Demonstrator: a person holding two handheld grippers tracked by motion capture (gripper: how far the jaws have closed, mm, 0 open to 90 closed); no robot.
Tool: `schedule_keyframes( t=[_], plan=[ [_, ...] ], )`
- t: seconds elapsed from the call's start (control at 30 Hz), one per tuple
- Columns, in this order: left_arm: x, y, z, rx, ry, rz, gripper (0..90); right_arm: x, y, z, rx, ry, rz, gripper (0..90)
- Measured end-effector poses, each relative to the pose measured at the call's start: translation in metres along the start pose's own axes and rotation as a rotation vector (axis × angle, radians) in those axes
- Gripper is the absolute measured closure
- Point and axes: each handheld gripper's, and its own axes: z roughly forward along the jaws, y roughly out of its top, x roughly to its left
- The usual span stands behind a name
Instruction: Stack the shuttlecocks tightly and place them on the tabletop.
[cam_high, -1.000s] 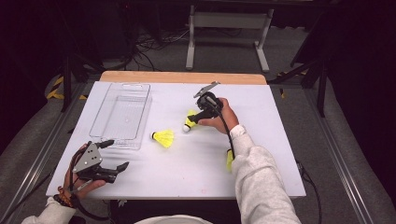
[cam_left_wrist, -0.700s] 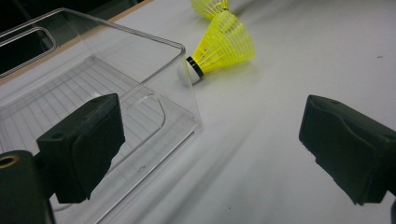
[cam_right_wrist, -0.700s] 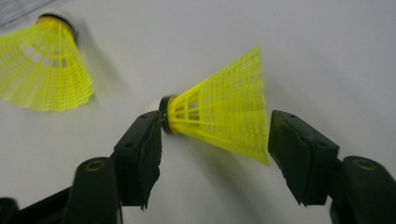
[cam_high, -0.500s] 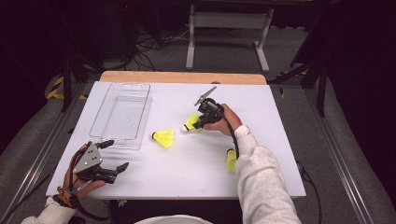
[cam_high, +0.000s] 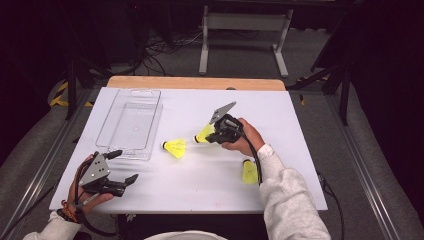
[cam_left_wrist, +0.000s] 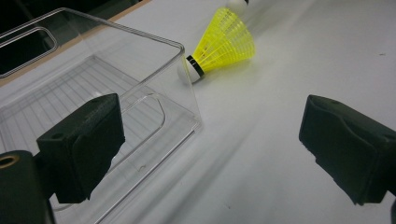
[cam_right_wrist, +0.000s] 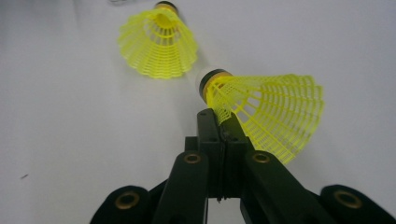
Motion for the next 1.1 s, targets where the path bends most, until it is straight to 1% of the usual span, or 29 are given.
schedule_keyframes(
  t=[0.1, 0.2, 0.33, 0.43, 0.47, 0.53, 0.6, 0.7, 0.73, 0.8, 0.9, 0.97, 1.0, 1.1],
  plan=[
    [0.000, 0.000, 0.000, -0.002, 0.000, 0.002, 7.5, 0.009, 0.003, -0.001, -0.005, 0.019, -0.036, 90.0],
    [0.000, 0.000, 0.000, 0.000, 0.001, 0.000, 7.5, 0.019, 0.008, 0.001, -0.002, 0.026, -0.070, 90.0],
    [0.000, 0.000, 0.000, 0.000, 0.001, 0.003, 7.5, 0.026, 0.015, 0.006, -0.022, 0.029, -0.081, 90.0],
    [0.000, 0.000, 0.000, 0.000, 0.000, 0.001, 7.5, 0.031, 0.019, 0.015, -0.008, 0.034, -0.089, 90.0],
    [0.000, 0.000, 0.000, 0.001, 0.000, 0.001, 7.5, 0.032, 0.021, 0.019, 0.005, 0.027, -0.093, 90.0],
    [0.000, 0.000, -0.001, -0.001, 0.000, 0.001, 7.5, 0.033, 0.023, 0.026, 0.011, 0.022, -0.092, 90.0],
    [0.000, 0.000, -0.001, 0.000, 0.000, 0.000, 7.5, 0.033, 0.024, 0.029, 0.009, 0.017, -0.091, 90.0],
    [0.000, 0.000, 0.000, 0.000, 0.000, 0.000, 7.5, 0.034, 0.027, 0.038, 0.000, 0.016, -0.082, 90.0],
    [0.000, 0.000, 0.000, -0.001, 0.000, -0.004, 7.5, 0.034, 0.028, 0.040, 0.003, 0.003, -0.083, 90.0],
    [0.000, 0.000, 0.000, -0.001, 0.001, -0.006, 7.5, 0.035, 0.030, 0.044, -0.007, -0.002, -0.076, 90.0],
    [0.000, 0.000, 0.000, 0.000, -0.002, 0.002, 7.5, 0.034, 0.031, 0.048, -0.013, -0.022, -0.070, 90.0],
    [0.000, 0.000, 0.000, 0.001, -0.003, 0.002, 7.5, 0.033, 0.032, 0.049, -0.024, -0.030, -0.056, 89.7],
    [0.000, 0.000, 0.000, 0.001, -0.004, 0.001, 7.5, 0.032, 0.032, 0.051, -0.023, -0.029, -0.044, 89.5],
    [0.000, 0.000, 0.000, 0.002, -0.004, 0.002, 7.5, 0.031, 0.032, 0.054, -0.019, -0.025, -0.038, 89.0]
  ],
)
